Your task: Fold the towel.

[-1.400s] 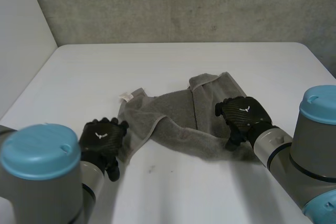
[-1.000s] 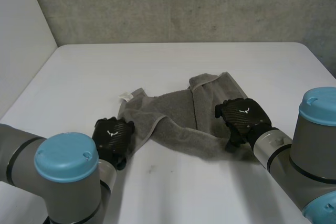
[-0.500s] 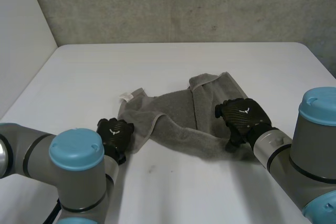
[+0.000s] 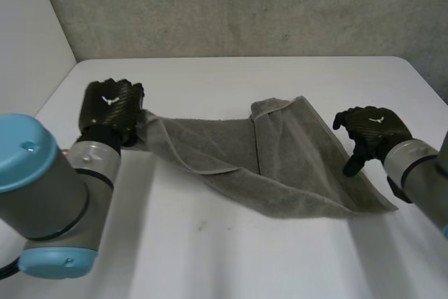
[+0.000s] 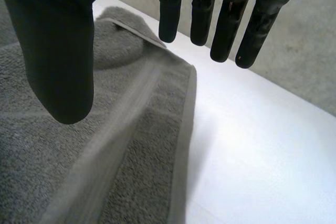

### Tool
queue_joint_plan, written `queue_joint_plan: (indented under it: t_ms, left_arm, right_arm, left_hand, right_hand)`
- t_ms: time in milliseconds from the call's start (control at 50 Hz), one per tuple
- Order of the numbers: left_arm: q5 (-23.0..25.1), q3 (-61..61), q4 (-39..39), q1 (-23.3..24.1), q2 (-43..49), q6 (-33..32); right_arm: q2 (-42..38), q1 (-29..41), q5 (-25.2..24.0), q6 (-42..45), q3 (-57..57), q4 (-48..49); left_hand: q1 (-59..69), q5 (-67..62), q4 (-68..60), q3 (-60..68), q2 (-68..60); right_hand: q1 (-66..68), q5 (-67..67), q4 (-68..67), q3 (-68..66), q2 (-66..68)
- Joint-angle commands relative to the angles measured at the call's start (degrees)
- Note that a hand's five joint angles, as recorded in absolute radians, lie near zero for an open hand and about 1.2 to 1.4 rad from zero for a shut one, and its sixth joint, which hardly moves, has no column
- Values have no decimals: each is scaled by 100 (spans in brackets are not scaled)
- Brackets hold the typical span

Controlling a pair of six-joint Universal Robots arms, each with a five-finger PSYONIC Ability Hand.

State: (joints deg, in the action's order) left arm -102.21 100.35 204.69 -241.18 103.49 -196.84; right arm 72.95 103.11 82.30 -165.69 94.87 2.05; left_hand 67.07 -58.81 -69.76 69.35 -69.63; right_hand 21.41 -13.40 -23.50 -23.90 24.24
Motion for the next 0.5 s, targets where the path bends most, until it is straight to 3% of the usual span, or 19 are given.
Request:
queue_joint_plan:
  t_ms: [20,120,200,500]
  left_arm:
    - [140,274,-254,-289,-759,119]
    - [386,441,-377,-438,-1137,417]
    - [536,547,-500,-527,-1217,681]
    - [755,363,-1080,-913,-1217,1288]
  right_arm:
    - [-105,-643,-924,-95,-645,-1855]
    - [-211,-731,-1391,-253,-602,-2314]
    - [-202,-731,-1471,-315,-364,-2244]
    - [-61,-652,-1199,-227,1192,-328]
  left_hand:
    - [1293,-1119,-1024,1065,-1037]
    - [1293,-1119,-1024,1065,-1037]
    - [1293,-1119,-1024,1065,-1037]
    - [1293,-1119,-1024,1065,-1037]
  right_hand:
    - [-358,557,567,607,-642]
    - [-157,356,366,406,-441]
    - [-123,322,332,372,-407]
    - [734,-536,-526,-485,451]
